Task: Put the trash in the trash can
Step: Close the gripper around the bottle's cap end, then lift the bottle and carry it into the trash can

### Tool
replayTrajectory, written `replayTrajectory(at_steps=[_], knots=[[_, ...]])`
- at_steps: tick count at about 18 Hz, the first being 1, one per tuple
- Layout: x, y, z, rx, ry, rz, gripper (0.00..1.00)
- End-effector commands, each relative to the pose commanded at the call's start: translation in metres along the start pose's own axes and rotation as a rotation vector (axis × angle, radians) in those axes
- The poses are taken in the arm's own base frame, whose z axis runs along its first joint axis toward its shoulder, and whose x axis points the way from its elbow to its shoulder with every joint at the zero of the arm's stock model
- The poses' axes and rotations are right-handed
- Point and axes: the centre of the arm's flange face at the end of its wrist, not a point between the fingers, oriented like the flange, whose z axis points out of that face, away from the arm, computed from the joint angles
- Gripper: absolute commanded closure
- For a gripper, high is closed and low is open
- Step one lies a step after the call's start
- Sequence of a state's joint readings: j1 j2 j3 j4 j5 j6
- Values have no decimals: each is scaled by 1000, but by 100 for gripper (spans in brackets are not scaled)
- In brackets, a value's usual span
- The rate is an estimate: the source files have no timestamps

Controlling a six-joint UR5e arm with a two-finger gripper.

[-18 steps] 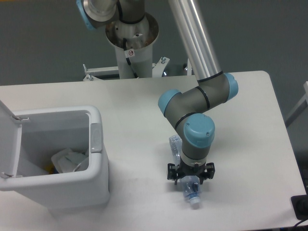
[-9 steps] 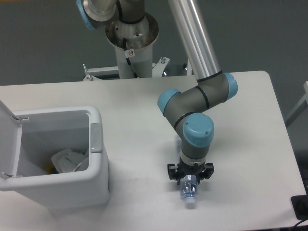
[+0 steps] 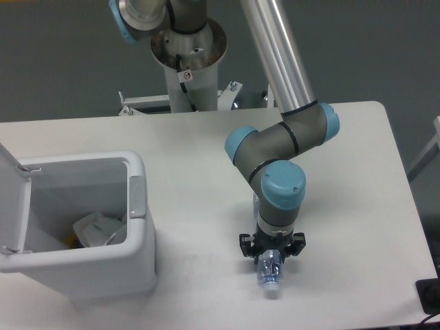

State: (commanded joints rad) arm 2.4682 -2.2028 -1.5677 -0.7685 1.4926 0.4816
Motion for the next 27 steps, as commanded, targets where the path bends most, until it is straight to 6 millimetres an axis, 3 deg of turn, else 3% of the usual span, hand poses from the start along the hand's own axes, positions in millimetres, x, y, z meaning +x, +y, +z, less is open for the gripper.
replayTrajectory(at_steps=[3, 4, 8, 13, 17, 19, 22, 25, 27], knots=[[0, -7, -20, 37, -15, 8, 37], [-2, -16, -39, 79, -25, 6, 37], [1, -47, -87, 280, 43, -45, 37], [7, -102, -192, 581, 140, -165, 37], [48, -125, -276, 712, 182, -180, 37], [64, -123, -318, 772, 217, -153, 37], [111, -113, -373, 836, 242, -96, 37], [165, -99, -412, 871, 272, -33, 37], [195, -88, -415, 859, 298, 1, 37]])
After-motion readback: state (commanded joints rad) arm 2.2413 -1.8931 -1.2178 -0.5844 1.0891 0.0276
